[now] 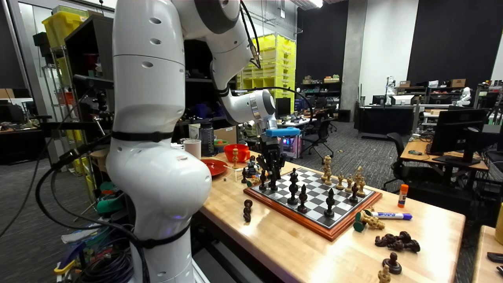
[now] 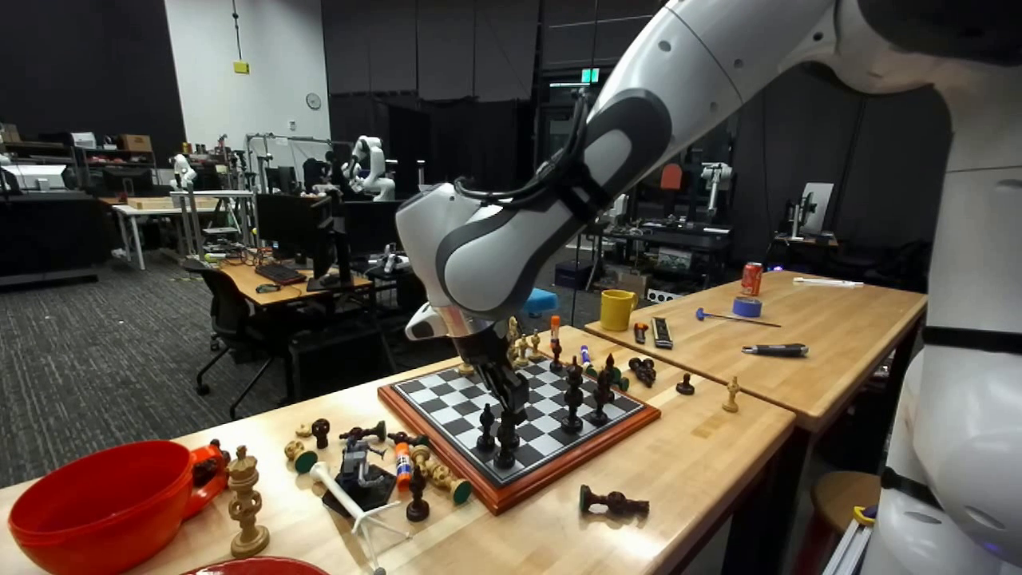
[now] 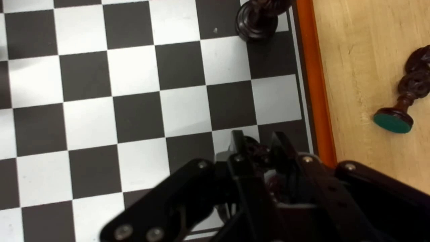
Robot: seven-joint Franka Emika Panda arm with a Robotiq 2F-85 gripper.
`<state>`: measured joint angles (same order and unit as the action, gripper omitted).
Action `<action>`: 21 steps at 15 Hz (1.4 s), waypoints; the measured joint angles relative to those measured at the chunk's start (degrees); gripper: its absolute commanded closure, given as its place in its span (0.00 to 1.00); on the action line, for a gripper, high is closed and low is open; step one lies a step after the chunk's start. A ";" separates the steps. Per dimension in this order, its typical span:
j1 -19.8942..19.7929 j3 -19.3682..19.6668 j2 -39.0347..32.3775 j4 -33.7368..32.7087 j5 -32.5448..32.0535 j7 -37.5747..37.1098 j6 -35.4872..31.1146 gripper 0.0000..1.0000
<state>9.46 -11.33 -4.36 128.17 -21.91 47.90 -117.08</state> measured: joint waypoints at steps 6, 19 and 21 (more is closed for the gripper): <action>0.04 -0.02 0.00 -0.12 -1.93 -0.09 -0.02 0.94; 0.04 -0.02 -0.49 -0.32 -2.07 -0.09 -0.02 0.45; 0.04 -0.02 -0.60 -0.42 -2.07 -0.09 -0.03 0.34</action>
<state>9.50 -11.35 -4.96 127.75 -23.98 47.81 -117.11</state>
